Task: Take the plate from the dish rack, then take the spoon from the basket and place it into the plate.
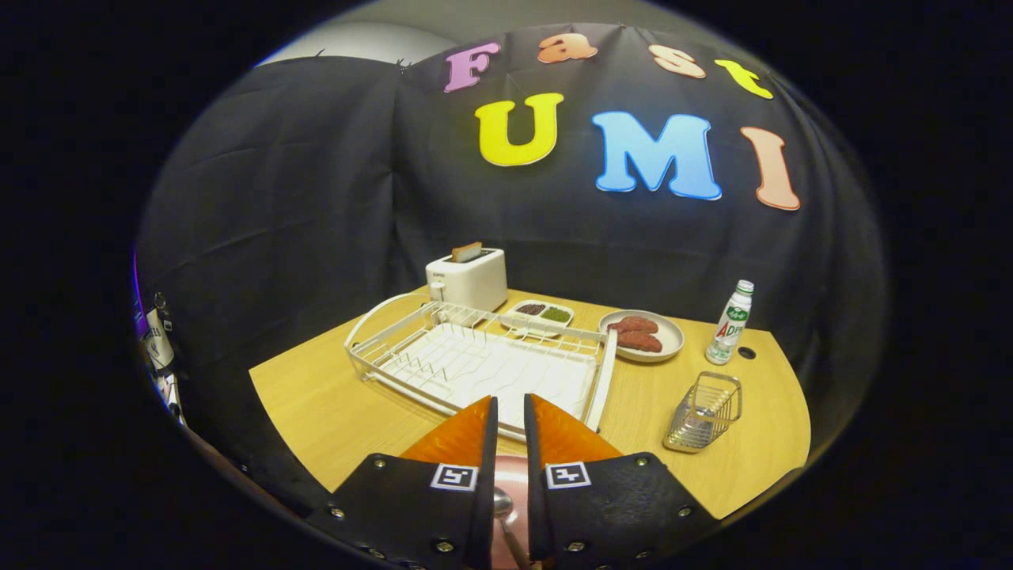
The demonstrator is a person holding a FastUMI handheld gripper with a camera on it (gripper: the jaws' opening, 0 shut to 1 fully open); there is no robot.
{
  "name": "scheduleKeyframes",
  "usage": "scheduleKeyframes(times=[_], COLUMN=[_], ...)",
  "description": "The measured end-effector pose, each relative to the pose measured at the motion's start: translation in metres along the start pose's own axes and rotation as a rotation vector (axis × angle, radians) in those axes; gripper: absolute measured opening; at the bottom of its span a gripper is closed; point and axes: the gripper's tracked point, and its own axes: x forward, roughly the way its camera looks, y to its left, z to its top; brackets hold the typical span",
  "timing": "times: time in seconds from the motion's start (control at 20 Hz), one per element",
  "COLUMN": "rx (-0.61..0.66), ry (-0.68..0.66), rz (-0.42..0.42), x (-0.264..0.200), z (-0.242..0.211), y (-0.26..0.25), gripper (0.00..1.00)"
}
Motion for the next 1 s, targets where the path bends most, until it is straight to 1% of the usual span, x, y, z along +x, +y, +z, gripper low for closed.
scheduleKeyframes(times=[0.15,0.35,0.6,0.65,0.7,0.75,0.85,0.9,1.0], rx=[0.027,0.041,0.060,0.070,0.083,0.099,0.132,0.140,0.154], ry=[-0.083,-0.156,-0.222,-0.231,-0.236,-0.250,-0.291,-0.306,-0.313], rz=[-0.076,-0.160,-0.283,-0.304,-0.313,-0.323,-0.374,-0.407,-0.441], x=[-0.011,-0.031,-0.056,-0.058,-0.063,-0.064,-0.074,-0.075,-0.077], z=[0.031,0.062,0.081,0.082,0.080,0.080,0.079,0.076,0.062], y=[-0.029,-0.067,-0.118,-0.129,-0.136,-0.146,-0.173,-0.189,-0.212], gripper=[0.17,0.17,0.17,0.19,0.35,0.56,1.00,0.97,0.97])
